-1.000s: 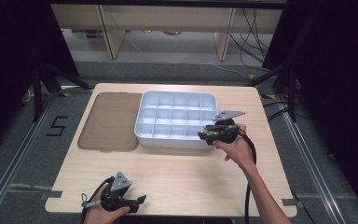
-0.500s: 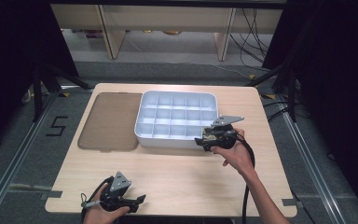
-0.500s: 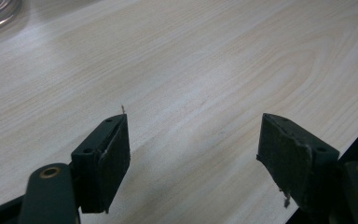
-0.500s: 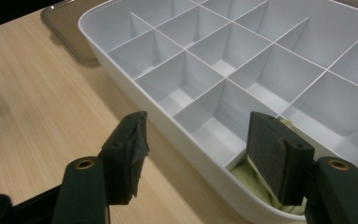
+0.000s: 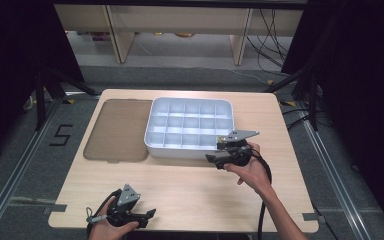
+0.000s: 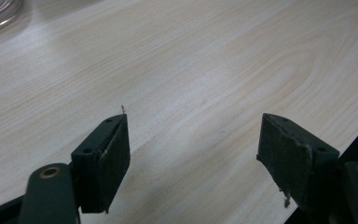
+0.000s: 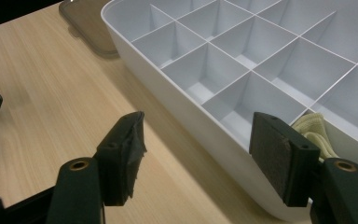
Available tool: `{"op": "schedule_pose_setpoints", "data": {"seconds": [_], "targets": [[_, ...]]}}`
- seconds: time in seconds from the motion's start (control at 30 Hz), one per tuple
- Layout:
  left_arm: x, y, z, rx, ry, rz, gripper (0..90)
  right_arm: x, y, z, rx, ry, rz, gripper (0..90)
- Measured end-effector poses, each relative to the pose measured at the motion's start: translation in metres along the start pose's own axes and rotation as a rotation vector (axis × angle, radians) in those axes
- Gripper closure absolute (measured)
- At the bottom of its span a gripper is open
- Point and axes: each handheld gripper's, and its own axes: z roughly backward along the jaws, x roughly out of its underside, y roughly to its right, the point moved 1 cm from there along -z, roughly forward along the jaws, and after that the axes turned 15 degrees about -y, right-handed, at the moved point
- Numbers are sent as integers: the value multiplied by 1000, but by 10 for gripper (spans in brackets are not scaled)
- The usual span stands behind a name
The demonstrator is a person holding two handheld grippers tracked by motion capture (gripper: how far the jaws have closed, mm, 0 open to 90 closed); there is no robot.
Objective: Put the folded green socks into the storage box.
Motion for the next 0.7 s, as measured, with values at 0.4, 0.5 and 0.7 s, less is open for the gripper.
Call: {"op": "schedule_pose_setpoints", "data": {"seconds": [0.4, 0.5, 0.7], "targets": [[0, -2, 3, -5, -10, -21, 243, 4, -15, 2, -16, 7, 24, 338], [0, -2, 3, -10, -5, -13, 242, 6, -19, -2, -21, 9, 60, 322], [1, -2, 2, -14, -1, 10, 241, 9, -28, -4, -25, -5, 80, 299]]}}
